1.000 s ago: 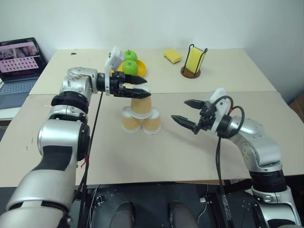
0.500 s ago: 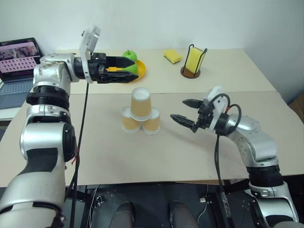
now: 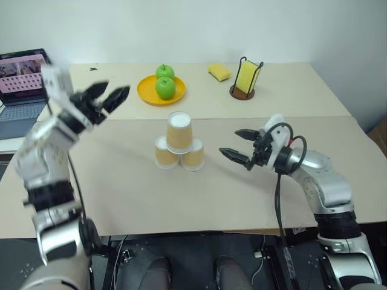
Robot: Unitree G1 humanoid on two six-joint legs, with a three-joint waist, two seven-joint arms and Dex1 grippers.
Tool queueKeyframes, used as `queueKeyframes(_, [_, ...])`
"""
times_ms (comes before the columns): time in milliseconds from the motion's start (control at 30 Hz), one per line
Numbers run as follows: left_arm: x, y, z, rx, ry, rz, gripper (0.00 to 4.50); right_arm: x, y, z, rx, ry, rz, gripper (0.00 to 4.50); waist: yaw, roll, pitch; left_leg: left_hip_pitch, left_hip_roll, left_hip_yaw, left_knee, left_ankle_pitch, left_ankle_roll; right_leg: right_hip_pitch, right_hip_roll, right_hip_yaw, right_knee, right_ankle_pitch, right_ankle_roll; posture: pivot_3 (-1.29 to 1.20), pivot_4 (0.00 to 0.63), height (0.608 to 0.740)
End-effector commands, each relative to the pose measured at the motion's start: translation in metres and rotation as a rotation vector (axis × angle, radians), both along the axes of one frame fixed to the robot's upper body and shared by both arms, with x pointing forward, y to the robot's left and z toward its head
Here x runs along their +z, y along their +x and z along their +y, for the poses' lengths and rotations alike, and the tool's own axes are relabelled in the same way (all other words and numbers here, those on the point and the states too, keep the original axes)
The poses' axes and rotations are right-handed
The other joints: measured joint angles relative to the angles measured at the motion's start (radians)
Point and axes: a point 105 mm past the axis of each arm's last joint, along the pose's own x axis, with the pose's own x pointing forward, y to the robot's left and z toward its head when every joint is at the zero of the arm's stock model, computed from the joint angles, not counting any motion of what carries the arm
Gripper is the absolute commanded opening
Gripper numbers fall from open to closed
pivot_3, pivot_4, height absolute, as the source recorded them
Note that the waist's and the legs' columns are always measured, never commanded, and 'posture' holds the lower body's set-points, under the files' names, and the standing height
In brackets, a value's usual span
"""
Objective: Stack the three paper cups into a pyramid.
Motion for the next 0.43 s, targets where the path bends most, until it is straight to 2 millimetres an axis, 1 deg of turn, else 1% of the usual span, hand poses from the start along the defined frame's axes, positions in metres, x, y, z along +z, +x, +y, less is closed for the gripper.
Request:
queueKeyframes(33, [-0.015,-0.036,0.048,0.387,0.000,0.003,4.47,0.000,0.022,-0.049,-0.307,-0.001,-0.030,4.50,0.003,-0.002,-0.001,0.000,0.000,0.000,0.000,0.000,0.000,0.000,0.000,0.000,0.000,0.000,0.000,0.00,0.150,0.732])
queueKeyframes(67, [-0.025,-0.044,0.060,0.478,0.012,0.020,4.47,-0.002,0.028,-0.060,-0.388,0.013,-0.027,4.50,0.004,-0.003,-0.002,0.000,0.000,0.000,0.000,0.000,0.000,0.000,0.000,0.000,-0.001,0.000,0.000,0.00,0.150,0.732])
queueKeyframes(100, [-0.036,-0.053,0.074,0.562,-0.019,0.040,4.47,-0.006,0.032,-0.069,-0.456,0.009,-0.031,4.50,0.005,-0.003,-0.002,0.001,0.000,0.000,-0.001,0.000,0.000,0.000,0.000,0.000,-0.002,0.000,0.000,0.00,0.150,0.732])
queueKeyframes(167, [-0.050,-0.068,0.092,0.678,-0.012,0.058,4.47,-0.013,0.036,-0.077,-0.535,-0.022,-0.044,4.50,0.007,-0.003,-0.002,0.001,0.000,0.000,-0.001,0.000,0.000,0.000,0.000,0.000,-0.006,0.000,-0.001,0.00,0.150,0.732])
queueKeyframes(233, [-0.062,-0.077,0.102,0.733,-0.001,0.073,4.47,-0.021,0.038,-0.080,-0.572,-0.022,-0.037,4.50,0.007,-0.003,-0.002,0.001,-0.001,0.001,-0.002,0.000,0.000,0.000,0.000,0.000,-0.006,0.000,-0.001,0.00,0.150,0.732])
queueKeyframes(300, [-0.075,-0.086,0.112,0.771,0.008,0.084,4.47,-0.030,0.041,-0.086,-0.627,0.028,-0.022,4.50,0.007,-0.003,-0.004,0.001,-0.001,0.001,-0.002,0.000,0.000,0.001,-0.001,0.000,-0.007,0.000,-0.001,0.00,0.150,0.732])
queueKeyframes(433, [-0.086,-0.091,0.121,0.819,0.022,0.085,4.47,-0.044,0.044,-0.093,-0.686,0.028,-0.019,4.50,0.009,-0.003,-0.005,0.002,-0.001,0.001,-0.002,0.000,0.000,0.002,-0.001,0.000,-0.008,0.000,-0.001,0.00,0.150,0.732])
